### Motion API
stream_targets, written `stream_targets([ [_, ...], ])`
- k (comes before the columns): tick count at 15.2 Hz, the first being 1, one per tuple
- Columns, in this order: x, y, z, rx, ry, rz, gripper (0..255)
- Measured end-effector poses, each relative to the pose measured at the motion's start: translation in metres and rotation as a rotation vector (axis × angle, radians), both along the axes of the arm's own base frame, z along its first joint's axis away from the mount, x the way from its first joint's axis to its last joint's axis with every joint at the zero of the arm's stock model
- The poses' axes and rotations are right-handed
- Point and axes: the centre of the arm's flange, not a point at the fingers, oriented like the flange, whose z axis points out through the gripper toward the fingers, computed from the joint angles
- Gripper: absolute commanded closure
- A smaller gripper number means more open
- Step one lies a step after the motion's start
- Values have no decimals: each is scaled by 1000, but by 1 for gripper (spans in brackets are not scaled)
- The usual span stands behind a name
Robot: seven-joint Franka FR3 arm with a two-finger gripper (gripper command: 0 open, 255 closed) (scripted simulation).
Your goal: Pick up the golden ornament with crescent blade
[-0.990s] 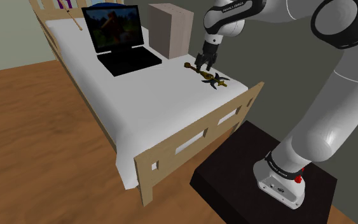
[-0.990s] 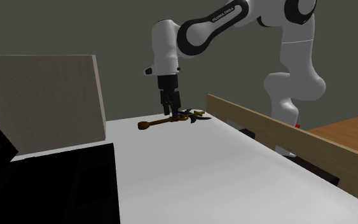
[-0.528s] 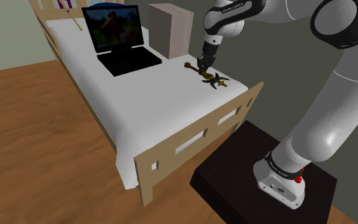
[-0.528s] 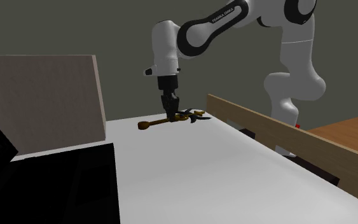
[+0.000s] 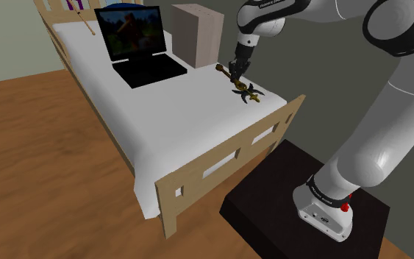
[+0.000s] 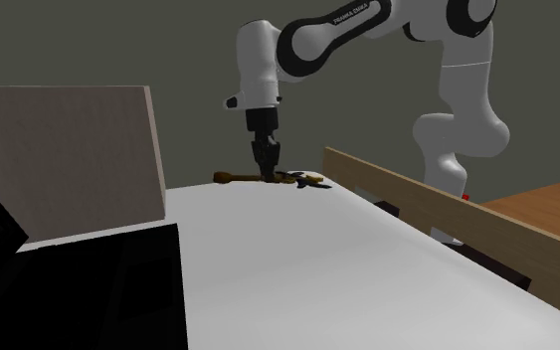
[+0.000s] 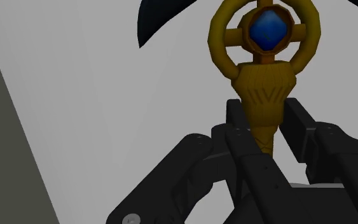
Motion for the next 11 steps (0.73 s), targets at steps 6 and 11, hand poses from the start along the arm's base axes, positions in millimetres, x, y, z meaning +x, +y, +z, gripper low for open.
stream_targets([
  [6,-1,0,30,0,0,0,255],
  [11,-1,0,55,0,0,0,255],
])
